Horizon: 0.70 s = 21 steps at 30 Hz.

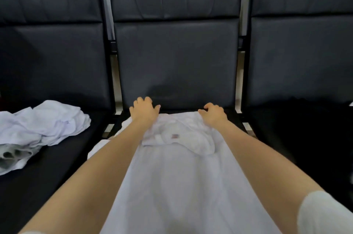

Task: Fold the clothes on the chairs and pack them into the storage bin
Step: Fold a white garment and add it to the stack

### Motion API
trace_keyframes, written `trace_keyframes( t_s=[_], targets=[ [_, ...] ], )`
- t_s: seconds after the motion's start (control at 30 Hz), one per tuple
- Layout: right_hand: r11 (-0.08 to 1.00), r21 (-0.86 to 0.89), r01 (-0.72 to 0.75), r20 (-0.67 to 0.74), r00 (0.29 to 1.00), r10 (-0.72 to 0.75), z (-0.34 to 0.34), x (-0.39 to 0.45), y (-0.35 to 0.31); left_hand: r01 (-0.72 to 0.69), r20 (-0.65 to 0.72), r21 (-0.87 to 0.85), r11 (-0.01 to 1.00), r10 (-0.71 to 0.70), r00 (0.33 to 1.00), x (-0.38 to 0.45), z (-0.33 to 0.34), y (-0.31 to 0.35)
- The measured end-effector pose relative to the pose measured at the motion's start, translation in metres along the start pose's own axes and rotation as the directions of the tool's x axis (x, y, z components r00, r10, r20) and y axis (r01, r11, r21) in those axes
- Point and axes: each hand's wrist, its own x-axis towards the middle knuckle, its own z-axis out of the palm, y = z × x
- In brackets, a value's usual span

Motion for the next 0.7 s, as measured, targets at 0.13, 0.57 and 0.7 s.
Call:
trace_keyframes(
  t_s=[0.13,0.57,0.7],
  targets=[
    [0.993,-0.058,0.100,-0.147,0.983,-0.108,-0.012,-0.037,0.002,0.021,-0.033,-0.209,0.978,-0.029,0.999,-0.034,-0.010,0.007],
    [0.899,0.343,0.272,0.112,0.938,-0.327,-0.061,-0.247,0.024,-0.172,0.078,-0.614,0.770,0.276,0.958,-0.231,-0.066,0.020],
    [0.915,0.276,0.294,0.180,0.919,-0.350,-0.066,-0.295,0.050,-0.161,0.213,-0.613,0.773,0.358,0.909,-0.285,-0.071,0.005]
  ],
)
